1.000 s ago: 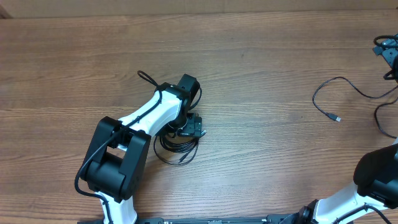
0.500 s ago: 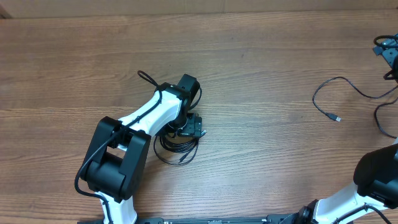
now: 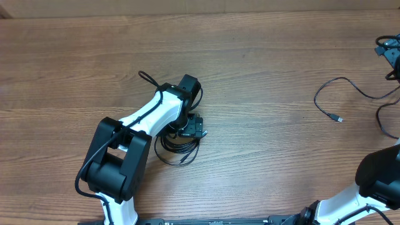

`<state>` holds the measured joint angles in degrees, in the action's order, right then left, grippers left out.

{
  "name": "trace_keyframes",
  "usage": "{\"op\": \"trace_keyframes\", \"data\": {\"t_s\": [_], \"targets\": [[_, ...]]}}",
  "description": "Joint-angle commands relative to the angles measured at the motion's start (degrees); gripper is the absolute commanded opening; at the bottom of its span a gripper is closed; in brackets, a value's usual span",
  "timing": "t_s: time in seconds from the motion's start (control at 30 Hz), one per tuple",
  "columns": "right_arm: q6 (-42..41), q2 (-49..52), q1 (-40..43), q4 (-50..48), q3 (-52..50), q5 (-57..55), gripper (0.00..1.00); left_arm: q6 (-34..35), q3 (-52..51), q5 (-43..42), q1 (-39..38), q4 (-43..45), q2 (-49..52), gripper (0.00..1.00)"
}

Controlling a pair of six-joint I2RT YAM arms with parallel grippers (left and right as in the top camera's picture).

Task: Untangle cables

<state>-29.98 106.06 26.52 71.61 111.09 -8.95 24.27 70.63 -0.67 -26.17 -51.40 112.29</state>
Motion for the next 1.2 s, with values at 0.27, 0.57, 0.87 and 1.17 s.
{"op": "trace_keyframes", "data": {"t_s": [0.27,0.57,0.87,1.17], "targets": [[-0.2,0.4,-0.2,-0.2,-0.1,0.1,1.00,0.2,-3.2,0.9,-0.1,1.4,5.6,1.00],[-0.2,0.4,-0.2,-0.2,-0.1,0.1,1.00,0.2,-3.2,0.9,-0.1,2.3,5.6,1.00],[-0.2,0.4,-0.2,-0.2,-0.1,0.1,1.00,0.2,-3.2,0.9,-0.1,2.3,5.6,0.99],[-0.2,0.4,-0.2,-0.2,-0.1,0.1,1.00,0.2,-3.2,0.9,-0.1,2.3,5.6,1.00]]}}
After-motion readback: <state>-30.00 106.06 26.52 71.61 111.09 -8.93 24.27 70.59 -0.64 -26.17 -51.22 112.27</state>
